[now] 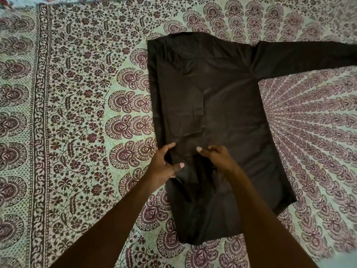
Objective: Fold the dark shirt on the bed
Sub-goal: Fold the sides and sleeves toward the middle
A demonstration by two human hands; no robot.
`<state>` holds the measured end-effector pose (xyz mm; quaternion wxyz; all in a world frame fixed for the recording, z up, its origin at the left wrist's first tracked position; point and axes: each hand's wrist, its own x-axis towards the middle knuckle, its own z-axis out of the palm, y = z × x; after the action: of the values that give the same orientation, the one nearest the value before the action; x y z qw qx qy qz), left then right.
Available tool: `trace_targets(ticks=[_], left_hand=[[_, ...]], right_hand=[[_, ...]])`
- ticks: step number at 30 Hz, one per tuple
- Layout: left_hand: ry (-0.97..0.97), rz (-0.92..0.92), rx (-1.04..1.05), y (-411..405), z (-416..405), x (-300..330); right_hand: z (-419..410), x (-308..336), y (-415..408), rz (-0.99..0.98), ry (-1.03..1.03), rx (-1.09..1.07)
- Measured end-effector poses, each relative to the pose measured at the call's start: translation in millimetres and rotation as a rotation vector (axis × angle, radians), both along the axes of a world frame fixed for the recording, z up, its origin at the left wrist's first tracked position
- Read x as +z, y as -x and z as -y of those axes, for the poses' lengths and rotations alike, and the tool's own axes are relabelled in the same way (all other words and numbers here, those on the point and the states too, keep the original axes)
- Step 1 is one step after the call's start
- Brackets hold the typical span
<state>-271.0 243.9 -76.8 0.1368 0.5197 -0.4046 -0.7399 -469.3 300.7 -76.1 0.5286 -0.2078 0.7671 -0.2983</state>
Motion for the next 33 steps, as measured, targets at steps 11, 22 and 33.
trace_targets(ticks=[11, 22, 33], left_hand=[[-0.006, 0.024, -0.013, -11, -43, 0], [0.333, 0.274, -0.200, -18, -73, -25], [0.692, 0.776, -0.302, 2, -57, 0]], right_hand=[[-36, -8, 0, 0.058, -0.087, 0.070], [-64, -21, -1, -0.134, -0.173, 0.303], [-14, 5, 10, -0.490, -0.140, 0.281]])
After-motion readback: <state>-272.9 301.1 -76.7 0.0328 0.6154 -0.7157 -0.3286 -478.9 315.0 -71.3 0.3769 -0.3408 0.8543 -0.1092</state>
